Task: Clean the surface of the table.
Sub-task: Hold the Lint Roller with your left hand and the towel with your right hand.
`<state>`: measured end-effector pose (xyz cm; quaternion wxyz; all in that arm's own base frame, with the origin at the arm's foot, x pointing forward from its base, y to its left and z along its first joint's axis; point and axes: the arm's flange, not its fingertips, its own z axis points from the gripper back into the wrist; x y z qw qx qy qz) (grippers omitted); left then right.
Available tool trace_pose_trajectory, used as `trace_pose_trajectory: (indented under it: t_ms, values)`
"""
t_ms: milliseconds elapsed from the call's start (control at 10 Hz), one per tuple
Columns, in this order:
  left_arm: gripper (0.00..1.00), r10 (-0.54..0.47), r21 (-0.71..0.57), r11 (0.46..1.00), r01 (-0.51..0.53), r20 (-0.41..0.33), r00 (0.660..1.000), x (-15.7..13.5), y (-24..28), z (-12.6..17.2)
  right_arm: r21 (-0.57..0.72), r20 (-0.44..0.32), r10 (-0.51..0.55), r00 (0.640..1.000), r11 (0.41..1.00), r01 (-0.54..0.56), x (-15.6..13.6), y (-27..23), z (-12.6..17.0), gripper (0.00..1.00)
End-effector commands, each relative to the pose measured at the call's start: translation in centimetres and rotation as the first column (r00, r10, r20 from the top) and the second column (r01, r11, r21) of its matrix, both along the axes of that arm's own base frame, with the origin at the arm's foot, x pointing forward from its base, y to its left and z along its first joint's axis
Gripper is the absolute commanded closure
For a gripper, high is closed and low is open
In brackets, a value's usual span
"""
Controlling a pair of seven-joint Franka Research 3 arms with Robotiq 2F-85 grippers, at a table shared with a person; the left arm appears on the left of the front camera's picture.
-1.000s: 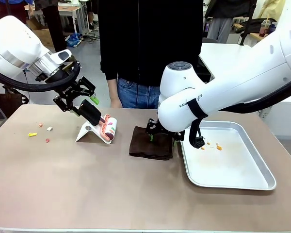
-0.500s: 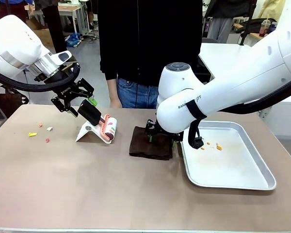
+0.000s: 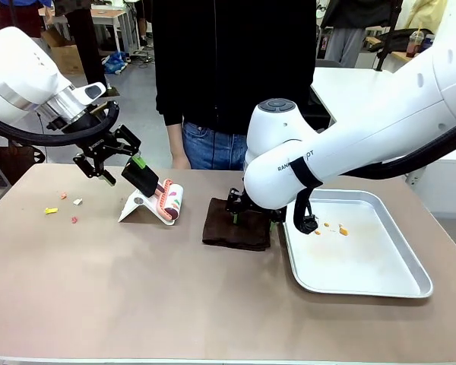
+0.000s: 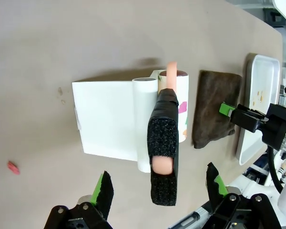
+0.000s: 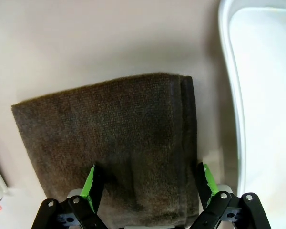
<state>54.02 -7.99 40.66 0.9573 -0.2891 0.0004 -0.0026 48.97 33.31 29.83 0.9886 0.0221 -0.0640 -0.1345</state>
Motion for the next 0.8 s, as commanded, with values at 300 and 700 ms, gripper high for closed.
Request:
trace_pose_trajectory:
  t_ms: [300,700]
  values:
    - [0.00,-0.002,-0.030,1.000,0.003,0.046,0.999,0.06,0.22,-0.75,-0.010,0.006,-0.021,1.000,1.000,0.021,0.34,1.14,0.10,0.00]
    - [0.00,-0.010,-0.049,0.999,0.012,0.045,0.999,0.03,0.32,-0.82,-0.006,0.000,-0.031,1.000,0.999,0.031,0.37,1.13,-0.03,0.00]
